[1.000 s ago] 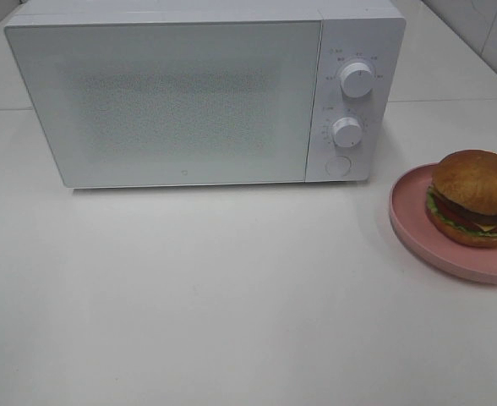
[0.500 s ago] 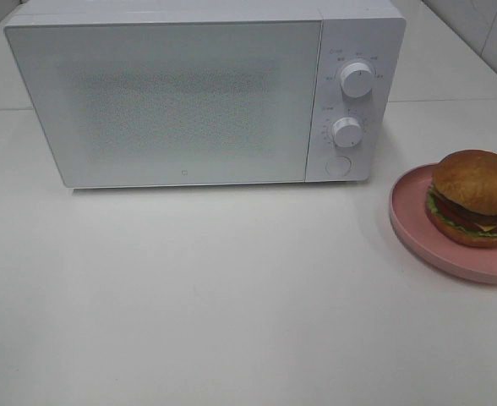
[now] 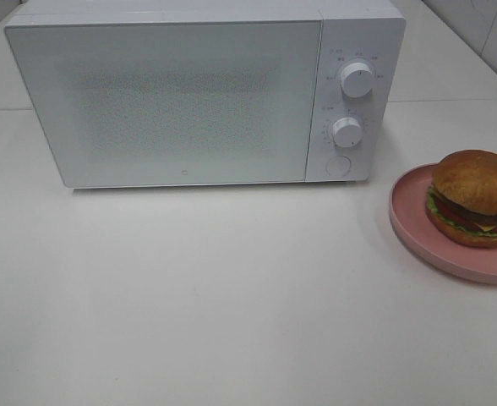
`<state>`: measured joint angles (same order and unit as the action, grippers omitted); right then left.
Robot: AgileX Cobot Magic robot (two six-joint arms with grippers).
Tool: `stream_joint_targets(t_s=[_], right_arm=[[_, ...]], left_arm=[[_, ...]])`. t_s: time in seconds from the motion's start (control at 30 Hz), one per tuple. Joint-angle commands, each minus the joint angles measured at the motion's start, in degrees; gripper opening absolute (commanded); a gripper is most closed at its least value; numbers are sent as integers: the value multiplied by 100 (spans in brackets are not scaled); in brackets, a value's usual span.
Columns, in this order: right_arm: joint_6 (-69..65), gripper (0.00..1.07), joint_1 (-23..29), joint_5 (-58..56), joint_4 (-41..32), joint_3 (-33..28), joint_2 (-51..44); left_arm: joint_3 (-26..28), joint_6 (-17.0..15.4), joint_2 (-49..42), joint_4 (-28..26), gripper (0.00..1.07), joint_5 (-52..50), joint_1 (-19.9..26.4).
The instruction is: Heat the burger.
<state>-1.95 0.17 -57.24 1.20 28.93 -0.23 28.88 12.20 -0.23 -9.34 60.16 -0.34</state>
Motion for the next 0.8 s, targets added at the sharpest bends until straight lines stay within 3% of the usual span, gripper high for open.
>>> stream_joint_targets(t_s=[0.03,0.8], right_arm=[[34,68,-40,52,29,0,-166],[34,68,-40,52,29,0,-166]], left_arm=[[-6,11,-115,-17,0,-52,6],[-6,11,-115,-17,0,-52,6]])
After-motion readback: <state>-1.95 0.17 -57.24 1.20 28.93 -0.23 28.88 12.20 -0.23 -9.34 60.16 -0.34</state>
